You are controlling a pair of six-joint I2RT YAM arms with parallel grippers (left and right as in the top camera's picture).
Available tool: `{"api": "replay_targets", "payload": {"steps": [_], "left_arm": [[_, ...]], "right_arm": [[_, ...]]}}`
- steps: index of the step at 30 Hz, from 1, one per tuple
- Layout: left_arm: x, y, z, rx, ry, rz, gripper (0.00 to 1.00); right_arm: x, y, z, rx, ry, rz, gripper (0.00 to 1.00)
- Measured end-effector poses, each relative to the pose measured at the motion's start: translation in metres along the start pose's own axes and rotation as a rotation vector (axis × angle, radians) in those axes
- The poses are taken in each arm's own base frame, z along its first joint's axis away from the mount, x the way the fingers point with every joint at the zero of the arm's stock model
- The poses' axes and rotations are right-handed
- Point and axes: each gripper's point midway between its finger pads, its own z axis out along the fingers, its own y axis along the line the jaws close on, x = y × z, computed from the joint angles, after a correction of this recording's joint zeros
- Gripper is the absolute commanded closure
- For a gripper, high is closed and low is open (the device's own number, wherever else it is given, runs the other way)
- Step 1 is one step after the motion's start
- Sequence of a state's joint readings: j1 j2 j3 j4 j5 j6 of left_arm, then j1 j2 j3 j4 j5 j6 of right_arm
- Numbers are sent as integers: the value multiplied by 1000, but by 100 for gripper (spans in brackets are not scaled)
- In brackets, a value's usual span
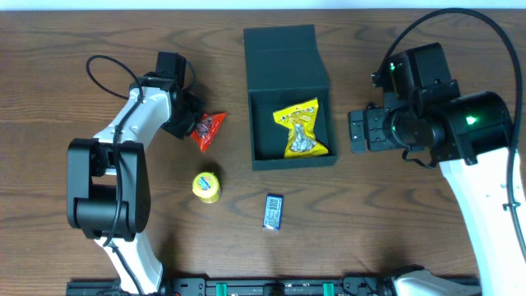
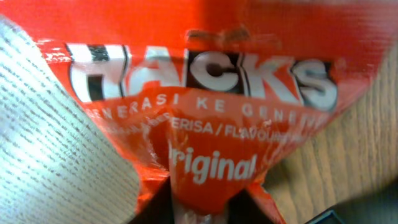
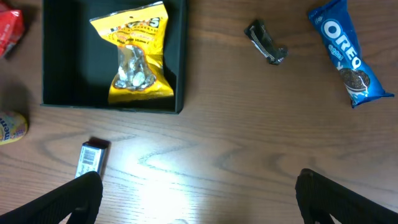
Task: Pack container
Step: 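Lift the red bag and carry it right toward the box, then lower the red bag into the box beside the yellow bag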
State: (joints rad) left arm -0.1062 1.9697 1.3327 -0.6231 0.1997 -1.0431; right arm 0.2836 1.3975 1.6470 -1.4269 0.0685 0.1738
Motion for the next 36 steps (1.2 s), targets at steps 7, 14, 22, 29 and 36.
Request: {"api": "replay_targets", "payload": {"steps": [7,14,22,29,36], "left_arm": [[-2,-8,-7,26,-9,32,94],[1,-7,-10,19,2,143,94],[4,-18,-48,41,-5,339,94],[43,-69,-121,208,-37,613,94],[129,-105,-125,308,-1,899,94]], "right_arm": [[0,0,0,0,0,-6,1],[0,0,0,3,0,-8,1],[-1,-5,0,27,-5,-10,1],[-4,-7,0,42,-20,-9,1],[-5,-8,0,46,-22,-9,1]]}}
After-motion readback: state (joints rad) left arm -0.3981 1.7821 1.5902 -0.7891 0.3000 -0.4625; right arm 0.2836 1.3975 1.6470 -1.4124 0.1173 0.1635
